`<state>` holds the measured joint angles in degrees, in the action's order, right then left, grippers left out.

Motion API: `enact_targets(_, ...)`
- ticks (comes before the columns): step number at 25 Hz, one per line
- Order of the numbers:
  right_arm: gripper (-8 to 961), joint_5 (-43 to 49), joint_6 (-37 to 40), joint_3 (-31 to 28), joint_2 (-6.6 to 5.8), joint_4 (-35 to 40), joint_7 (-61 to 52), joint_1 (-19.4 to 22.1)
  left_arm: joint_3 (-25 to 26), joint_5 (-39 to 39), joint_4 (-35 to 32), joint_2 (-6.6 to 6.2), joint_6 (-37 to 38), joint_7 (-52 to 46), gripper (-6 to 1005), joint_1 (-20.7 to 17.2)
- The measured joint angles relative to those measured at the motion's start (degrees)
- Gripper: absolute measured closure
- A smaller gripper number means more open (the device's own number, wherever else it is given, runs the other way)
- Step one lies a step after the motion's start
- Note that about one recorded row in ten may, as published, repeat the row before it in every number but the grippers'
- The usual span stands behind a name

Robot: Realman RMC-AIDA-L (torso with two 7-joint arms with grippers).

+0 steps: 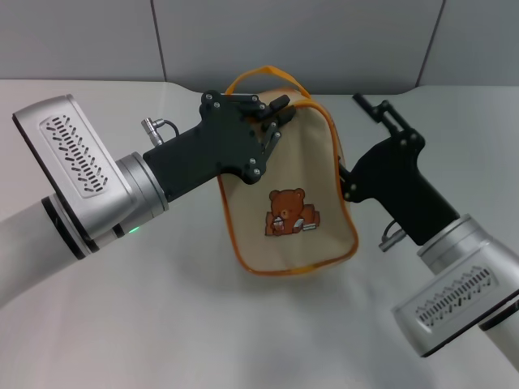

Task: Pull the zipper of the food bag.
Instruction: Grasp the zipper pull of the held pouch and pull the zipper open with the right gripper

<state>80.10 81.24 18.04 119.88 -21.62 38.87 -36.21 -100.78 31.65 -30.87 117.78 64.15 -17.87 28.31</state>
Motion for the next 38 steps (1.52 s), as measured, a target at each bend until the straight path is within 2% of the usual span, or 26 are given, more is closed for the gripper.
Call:
enact_targets(2, 179, 1.3, -0.7, 0.0, 0.00, 0.1, 0.2, -0.1, 0.0, 0.0, 0.0, 0.00, 0.0, 0.0, 938, 0.0)
enact_targets(8, 396, 2.5, -0.6, -0.1, 0.00, 0.4, 0.4, 0.2, 0.3, 0.0, 0.1, -0.01, -0.1, 0.0, 941, 0.0)
enact_targets(19, 859, 2.6, -0.2, -1.5, 0.00, 0.1, 0.1, 0.3, 0.5, 0.0, 0.2, -0.01, -0.1, -0.1, 942, 0.5)
enact_targets(25, 951, 2.7, -0.2, -2.3, 0.00, 0.0, -0.5, 0.8, 0.9, 0.0, 0.3, 0.00, -0.2, -0.1, 943, 0.5)
enact_targets(27, 951, 2.6, -0.3, -2.3, 0.00, 0.0, -1.3, 1.3, 1.1, 0.0, 0.3, 0.01, -0.3, -0.1, 943, 0.6)
enact_targets(29, 952, 2.6, -0.4, -2.3, 0.00, -0.1, -3.6, 2.9, 1.5, 0.0, 0.3, 0.05, -0.5, -0.1, 943, 0.8)
enact_targets(31, 952, 2.6, -0.5, -2.3, 0.00, 0.0, -5.2, 6.9, 2.0, 0.0, 0.3, 0.08, -0.7, -0.1, 944, 1.0)
enact_targets(32, 953, 2.6, -0.5, -2.3, 0.00, 0.0, -5.2, 6.9, 2.0, 0.0, 0.3, 0.08, -0.7, -0.1, 944, 1.0)
enact_targets(35, 953, 2.7, -0.3, -2.3, 0.00, 1.0, -5.7, 12.1, 2.1, 0.0, 0.3, 0.06, -0.7, -0.1, 944, 1.6)
enact_targets(38, 953, 2.7, -0.1, -2.0, 0.00, 1.7, -6.4, 13.2, 2.1, 0.0, 0.3, 0.07, -0.7, -0.1, 946, 1.9)
